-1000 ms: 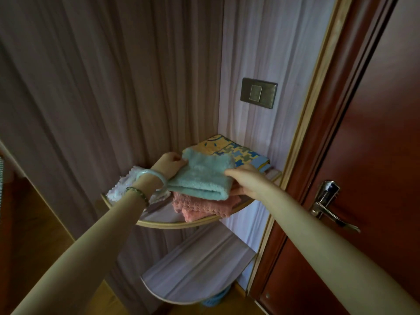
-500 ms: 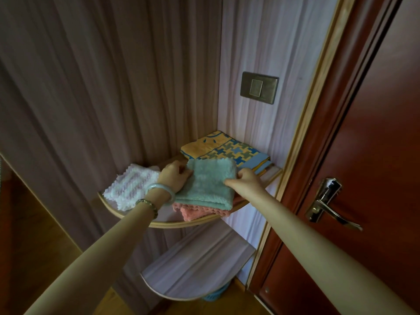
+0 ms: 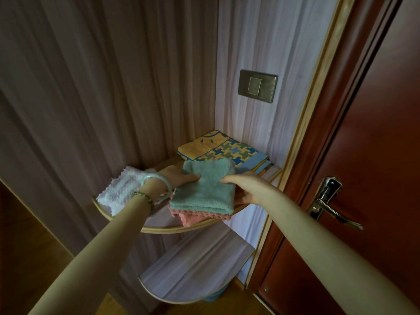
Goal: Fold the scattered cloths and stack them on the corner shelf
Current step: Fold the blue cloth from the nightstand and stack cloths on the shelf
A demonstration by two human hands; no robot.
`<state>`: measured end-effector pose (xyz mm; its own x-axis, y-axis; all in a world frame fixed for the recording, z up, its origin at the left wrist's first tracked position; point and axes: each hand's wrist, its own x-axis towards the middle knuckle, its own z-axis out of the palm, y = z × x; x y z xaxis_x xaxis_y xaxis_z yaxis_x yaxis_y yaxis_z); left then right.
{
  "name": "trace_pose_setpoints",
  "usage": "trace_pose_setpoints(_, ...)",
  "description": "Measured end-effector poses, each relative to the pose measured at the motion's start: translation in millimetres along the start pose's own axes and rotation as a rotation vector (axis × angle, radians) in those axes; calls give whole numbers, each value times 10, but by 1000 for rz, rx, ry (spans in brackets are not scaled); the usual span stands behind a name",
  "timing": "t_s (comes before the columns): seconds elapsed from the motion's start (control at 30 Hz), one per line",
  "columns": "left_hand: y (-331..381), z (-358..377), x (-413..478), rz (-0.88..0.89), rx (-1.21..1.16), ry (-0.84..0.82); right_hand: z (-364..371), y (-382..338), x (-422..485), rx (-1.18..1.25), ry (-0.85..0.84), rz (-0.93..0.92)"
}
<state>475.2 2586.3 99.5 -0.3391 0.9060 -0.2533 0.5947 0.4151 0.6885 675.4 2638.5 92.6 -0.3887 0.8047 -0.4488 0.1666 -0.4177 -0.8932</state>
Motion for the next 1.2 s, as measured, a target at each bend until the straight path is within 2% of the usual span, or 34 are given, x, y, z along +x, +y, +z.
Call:
trace_pose_setpoints(0.17,-29,-24,128,43,-120,-21,70,-78,55,-24,29,-99)
trace_pose_setpoints(0.33,82,-173,122,30,-137,121,97,-296,109,-68,105,-268)
trace_pose_setpoints(0.47,59,-262,91,31,-244,185,73,-391,167,-81,61,-323)
trace_pose_setpoints(0.63,-32,-190,-95,-5,-396,204,58,-413,321,-260,-61,-328)
trace_pose_setpoints(0.77,-113,-87,-170,14,-264,313,93,-390,393,-353,-144,-364)
trace_pose_setpoints(0.87,-216,78,-192,8,-256,341,120,-309,454,-396,-162,-384)
trace_pose_setpoints(0.93,-278,170,-222,-3,-278,344,123,-249,453,-460,-151,-404)
trace_pose_setpoints(1.1,-471,269,-162,-28,-139,406,100,-120,435,-703,-95,-558)
trace_pose_setpoints(1.2,-320,287,-285,37,36,549,61,-132,446,-830,-47,-617)
